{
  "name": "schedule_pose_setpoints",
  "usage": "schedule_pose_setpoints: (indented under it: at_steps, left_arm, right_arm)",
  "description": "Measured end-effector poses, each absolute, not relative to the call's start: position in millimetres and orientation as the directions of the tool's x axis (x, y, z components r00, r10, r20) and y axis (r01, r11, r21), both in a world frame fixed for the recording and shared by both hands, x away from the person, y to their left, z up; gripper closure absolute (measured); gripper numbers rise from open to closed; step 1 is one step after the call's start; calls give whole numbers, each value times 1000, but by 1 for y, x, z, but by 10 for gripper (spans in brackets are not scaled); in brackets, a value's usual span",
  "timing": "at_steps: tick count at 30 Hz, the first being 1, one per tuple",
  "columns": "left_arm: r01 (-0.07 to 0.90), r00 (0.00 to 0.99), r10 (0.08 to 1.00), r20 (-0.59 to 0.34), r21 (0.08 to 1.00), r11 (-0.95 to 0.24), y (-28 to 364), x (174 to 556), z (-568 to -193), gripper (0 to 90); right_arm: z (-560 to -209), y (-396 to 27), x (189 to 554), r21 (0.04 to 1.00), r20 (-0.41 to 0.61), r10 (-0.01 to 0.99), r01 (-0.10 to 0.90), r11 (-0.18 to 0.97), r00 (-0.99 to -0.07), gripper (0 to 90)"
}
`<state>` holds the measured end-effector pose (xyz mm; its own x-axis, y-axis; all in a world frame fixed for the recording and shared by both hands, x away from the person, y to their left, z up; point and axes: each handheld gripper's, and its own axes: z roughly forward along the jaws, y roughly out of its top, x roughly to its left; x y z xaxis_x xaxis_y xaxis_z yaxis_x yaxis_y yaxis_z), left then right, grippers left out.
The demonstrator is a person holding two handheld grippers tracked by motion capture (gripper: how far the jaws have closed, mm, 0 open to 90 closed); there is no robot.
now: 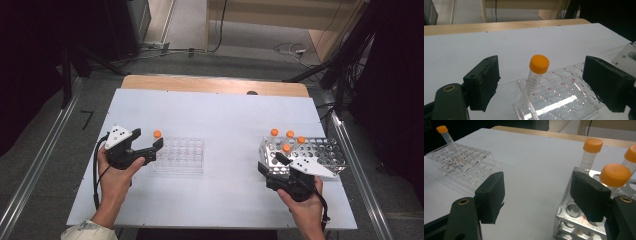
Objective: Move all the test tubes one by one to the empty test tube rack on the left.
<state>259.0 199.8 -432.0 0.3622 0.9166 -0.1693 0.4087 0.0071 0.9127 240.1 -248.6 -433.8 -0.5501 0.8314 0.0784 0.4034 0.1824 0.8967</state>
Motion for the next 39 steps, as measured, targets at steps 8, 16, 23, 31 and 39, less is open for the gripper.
schedule_pose_setpoints:
  at_steps: [8, 16, 23, 31, 39]
  left_arm:
    - [405, 362, 916, -171, 914, 11, 200, 259, -431, 152]
    - [399, 365, 915, -174, 917, 15, 199, 258, -430, 152]
    - [397, 376, 911, -171, 918, 8, 194, 257, -429, 152]
    - [396, 396, 902, -171, 918, 0, 187, 255, -428, 152]
    - [396, 406, 897, -174, 918, -1, 183, 254, -427, 153]
  right_arm:
    - [-436, -263, 238, 893, 70, 853, 413, 177, -518, 268]
    - [-444, -279, 245, 892, 58, 892, 425, 156, -449, 282]
    - [-454, -284, 259, 897, 40, 915, 418, 145, -403, 349]
    - [-457, -279, 269, 895, 26, 912, 415, 161, -410, 498]
    - [-460, -278, 275, 884, 23, 915, 436, 170, -403, 613]
